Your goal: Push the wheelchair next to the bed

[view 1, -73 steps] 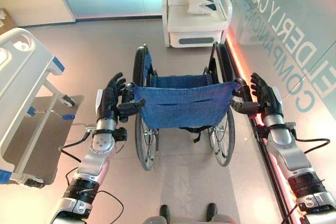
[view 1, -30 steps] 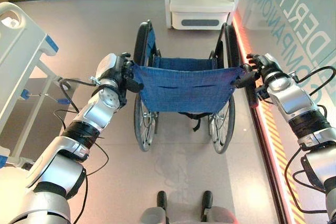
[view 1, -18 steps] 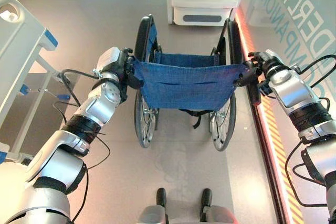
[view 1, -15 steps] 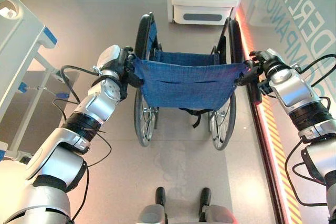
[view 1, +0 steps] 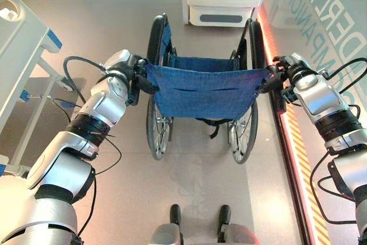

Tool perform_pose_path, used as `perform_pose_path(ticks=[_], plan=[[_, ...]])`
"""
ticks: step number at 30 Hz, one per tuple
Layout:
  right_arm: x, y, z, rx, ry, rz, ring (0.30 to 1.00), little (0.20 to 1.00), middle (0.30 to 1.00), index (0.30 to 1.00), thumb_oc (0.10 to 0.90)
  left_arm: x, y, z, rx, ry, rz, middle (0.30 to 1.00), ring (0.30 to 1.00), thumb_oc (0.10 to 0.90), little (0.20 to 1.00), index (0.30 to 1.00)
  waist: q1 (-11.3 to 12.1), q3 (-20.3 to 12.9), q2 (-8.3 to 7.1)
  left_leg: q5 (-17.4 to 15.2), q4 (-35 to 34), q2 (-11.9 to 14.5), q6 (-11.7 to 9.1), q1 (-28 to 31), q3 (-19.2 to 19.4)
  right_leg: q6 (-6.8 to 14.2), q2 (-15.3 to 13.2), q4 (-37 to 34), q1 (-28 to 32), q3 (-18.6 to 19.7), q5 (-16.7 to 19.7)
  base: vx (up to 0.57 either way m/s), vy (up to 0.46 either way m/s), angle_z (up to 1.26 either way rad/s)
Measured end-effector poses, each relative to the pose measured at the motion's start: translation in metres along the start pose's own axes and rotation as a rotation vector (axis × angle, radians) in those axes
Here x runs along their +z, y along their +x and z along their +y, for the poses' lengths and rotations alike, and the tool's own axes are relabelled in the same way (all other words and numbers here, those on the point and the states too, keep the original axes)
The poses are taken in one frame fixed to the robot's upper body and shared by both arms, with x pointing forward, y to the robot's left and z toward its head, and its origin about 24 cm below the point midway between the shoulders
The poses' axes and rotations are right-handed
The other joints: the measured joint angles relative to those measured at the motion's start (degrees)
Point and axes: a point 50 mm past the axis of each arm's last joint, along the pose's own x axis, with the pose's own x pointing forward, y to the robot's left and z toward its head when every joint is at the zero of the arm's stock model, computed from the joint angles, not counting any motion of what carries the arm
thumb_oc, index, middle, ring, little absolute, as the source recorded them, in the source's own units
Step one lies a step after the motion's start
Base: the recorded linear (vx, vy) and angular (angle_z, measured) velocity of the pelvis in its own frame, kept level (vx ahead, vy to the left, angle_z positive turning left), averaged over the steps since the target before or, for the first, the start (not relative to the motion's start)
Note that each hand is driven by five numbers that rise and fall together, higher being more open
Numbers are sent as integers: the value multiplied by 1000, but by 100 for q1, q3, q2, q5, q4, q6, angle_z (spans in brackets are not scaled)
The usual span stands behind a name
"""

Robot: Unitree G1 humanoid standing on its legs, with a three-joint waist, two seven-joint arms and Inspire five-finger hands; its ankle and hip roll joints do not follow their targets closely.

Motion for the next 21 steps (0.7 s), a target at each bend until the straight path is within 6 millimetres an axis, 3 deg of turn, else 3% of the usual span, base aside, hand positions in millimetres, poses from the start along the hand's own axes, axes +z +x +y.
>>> perform_pose_path(ticks=[16, 21], plan=[[0, 6, 2, 117, -8, 75, 900, 900, 900, 900, 800, 6, 2, 11, -194, 144, 116, 900, 900, 800, 900, 900, -24, -15, 26, -1, 146, 13, -2, -42, -19, -30, -7, 96, -1, -12, 2, 0, 0, 0], [4, 6, 2, 136, -6, 86, 900, 900, 900, 900, 800, 3, 3, 8, -202, 163, 131, 900, 900, 800, 900, 900, -56, -110, 121, -1, 251, 24, -3, -236, -29, -49, -10, 208, -197, -3, 5, 0, 0, 0]])
